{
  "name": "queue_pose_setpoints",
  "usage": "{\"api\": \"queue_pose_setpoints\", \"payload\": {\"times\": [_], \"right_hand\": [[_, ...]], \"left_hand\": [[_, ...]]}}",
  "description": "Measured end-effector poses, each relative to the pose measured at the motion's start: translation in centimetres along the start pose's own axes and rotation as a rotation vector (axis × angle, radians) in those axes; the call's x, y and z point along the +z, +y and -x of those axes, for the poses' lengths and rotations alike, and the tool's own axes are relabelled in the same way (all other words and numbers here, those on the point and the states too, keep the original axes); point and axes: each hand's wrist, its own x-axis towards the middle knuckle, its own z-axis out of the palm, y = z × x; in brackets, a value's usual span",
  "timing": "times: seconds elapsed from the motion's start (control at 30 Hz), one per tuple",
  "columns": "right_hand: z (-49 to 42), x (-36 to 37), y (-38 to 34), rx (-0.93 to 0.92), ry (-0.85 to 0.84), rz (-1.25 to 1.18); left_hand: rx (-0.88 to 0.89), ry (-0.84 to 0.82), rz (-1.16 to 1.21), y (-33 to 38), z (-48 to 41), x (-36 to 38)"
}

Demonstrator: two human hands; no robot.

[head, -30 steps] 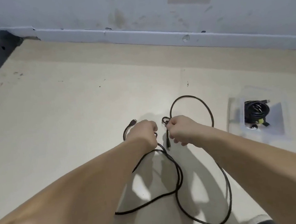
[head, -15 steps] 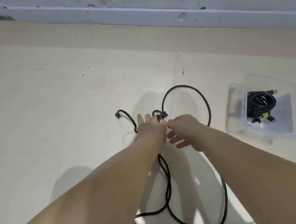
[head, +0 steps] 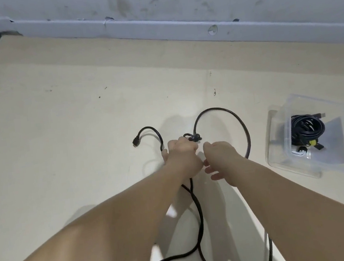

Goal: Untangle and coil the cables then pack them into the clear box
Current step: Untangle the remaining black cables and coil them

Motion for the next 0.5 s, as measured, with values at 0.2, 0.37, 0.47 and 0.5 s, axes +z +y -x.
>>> {"api": "queue_pose_setpoints", "payload": {"times": [0.2, 0.37, 0.47, 0.5], "right_hand": [[3.7, 0.2, -4.0, -0.155, 0.152, -0.091], [9.4, -0.5, -7.3, -0.099, -0.014, -0.635], [13.4, -0.4, -8.6, -0.128, -0.052, -0.547], [14.8, -0.3, -8.9, -0.140, -0.043, -0.501]], "left_hand": [[0.209, 0.100, 0.393, 2.3, 3.4, -7.2], [0.328, 0.113, 0.451, 3.2, 9.7, -12.5], [0.316, 0.129, 0.420, 2.6, 13.9, -15.4], [0.321, 0.125, 0.428, 2.2, 15.2, -16.3]]}}
